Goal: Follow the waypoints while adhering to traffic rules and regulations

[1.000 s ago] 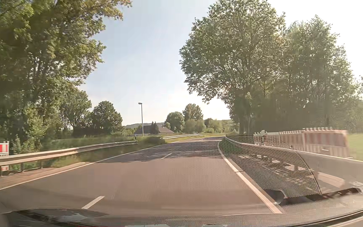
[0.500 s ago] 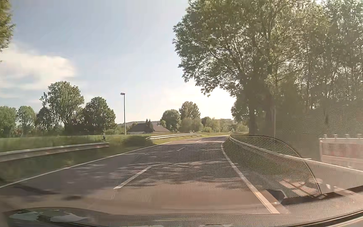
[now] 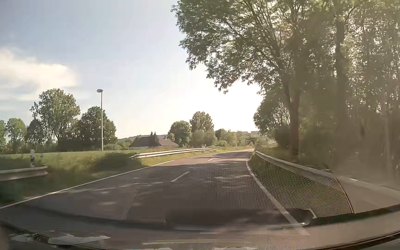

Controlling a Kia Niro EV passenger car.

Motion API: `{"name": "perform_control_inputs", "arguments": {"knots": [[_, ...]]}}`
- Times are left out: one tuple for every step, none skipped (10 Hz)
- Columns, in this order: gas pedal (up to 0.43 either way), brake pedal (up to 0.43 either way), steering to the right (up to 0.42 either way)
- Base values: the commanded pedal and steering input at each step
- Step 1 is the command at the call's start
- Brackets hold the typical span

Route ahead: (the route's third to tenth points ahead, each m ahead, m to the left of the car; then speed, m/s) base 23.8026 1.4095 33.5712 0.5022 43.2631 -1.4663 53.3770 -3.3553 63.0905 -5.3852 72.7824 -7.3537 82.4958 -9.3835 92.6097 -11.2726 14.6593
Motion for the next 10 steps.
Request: {"name": "perform_control_inputs", "arguments": {"knots": [[0.130, 0.000, 0.015], [0.130, 0.000, 0.016], [0.130, 0.000, 0.016], [0.138, 0.000, 0.016], [0.150, 0.000, 0.016], [0.157, 0.000, 0.016], [0.157, 0.000, 0.016], [0.157, 0.000, 0.016], [0.157, 0.000, 0.016], [0.157, 0.000, 0.016]]}}
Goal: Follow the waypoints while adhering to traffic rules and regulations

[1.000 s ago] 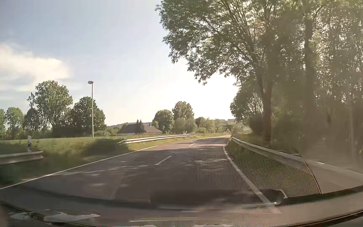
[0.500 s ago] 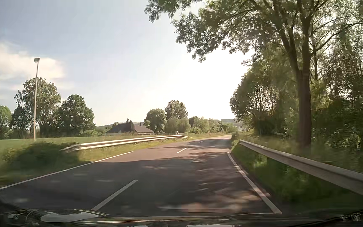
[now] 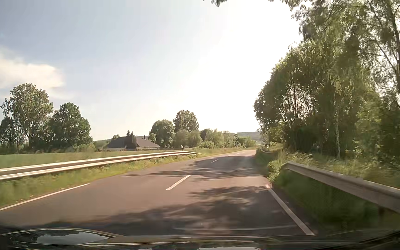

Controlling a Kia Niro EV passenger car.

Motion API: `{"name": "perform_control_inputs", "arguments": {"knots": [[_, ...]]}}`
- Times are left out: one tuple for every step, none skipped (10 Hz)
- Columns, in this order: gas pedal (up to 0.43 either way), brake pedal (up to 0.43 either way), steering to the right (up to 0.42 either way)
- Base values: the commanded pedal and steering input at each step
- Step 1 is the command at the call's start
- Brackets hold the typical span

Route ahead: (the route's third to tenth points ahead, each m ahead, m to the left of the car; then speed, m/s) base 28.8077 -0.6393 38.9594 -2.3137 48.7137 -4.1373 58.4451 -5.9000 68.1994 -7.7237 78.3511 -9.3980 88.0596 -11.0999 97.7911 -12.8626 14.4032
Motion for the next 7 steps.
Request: {"name": "perform_control_inputs", "arguments": {"knots": [[0.157, 0.000, 0.018], [0.157, 0.000, 0.022], [0.157, 0.000, 0.023], [0.157, 0.000, 0.023], [0.157, 0.000, 0.024], [0.150, 0.000, 0.027], [0.150, 0.000, 0.029]]}}
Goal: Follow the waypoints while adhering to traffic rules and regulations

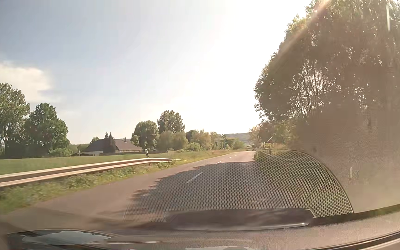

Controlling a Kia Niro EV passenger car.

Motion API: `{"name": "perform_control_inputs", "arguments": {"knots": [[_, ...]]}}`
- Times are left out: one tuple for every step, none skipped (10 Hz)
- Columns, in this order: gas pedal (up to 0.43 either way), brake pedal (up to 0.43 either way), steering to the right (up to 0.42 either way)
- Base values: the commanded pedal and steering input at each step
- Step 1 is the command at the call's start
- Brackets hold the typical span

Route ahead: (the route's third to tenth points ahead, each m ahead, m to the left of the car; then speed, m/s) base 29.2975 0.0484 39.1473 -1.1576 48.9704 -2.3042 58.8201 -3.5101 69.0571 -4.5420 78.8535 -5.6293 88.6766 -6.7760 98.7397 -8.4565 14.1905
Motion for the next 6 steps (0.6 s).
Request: {"name": "perform_control_inputs", "arguments": {"knots": [[0.150, 0.000, 0.029], [0.157, 0.000, 0.029], [0.157, 0.000, 0.028], [0.169, 0.000, 0.028], [0.189, 0.000, 0.028], [0.189, 0.000, 0.026]]}}
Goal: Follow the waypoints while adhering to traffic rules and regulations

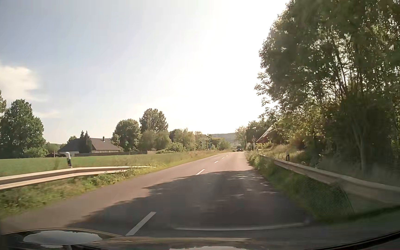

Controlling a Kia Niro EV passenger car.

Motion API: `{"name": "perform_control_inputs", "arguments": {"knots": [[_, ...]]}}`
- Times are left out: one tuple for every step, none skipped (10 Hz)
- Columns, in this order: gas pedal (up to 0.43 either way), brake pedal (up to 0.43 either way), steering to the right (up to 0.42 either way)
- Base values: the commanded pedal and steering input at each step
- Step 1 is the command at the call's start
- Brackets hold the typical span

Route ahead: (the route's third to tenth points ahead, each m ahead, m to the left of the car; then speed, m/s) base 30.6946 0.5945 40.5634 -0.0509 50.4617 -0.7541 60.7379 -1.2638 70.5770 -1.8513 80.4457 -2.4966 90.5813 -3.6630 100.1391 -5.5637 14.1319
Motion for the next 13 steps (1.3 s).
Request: {"name": "perform_control_inputs", "arguments": {"knots": [[0.189, 0.000, 0.025], [0.189, 0.000, 0.025], [0.189, 0.000, 0.023], [0.189, 0.000, 0.023], [0.189, 0.000, 0.022], [0.189, 0.000, 0.021], [0.189, 0.000, 0.017], [0.177, 0.000, 0.013], [0.169, 0.000, 0.012], [0.157, 0.000, 0.012], [0.157, 0.000, 0.011], [0.157, 0.000, 0.009], [0.157, 0.000, 0.007]]}}
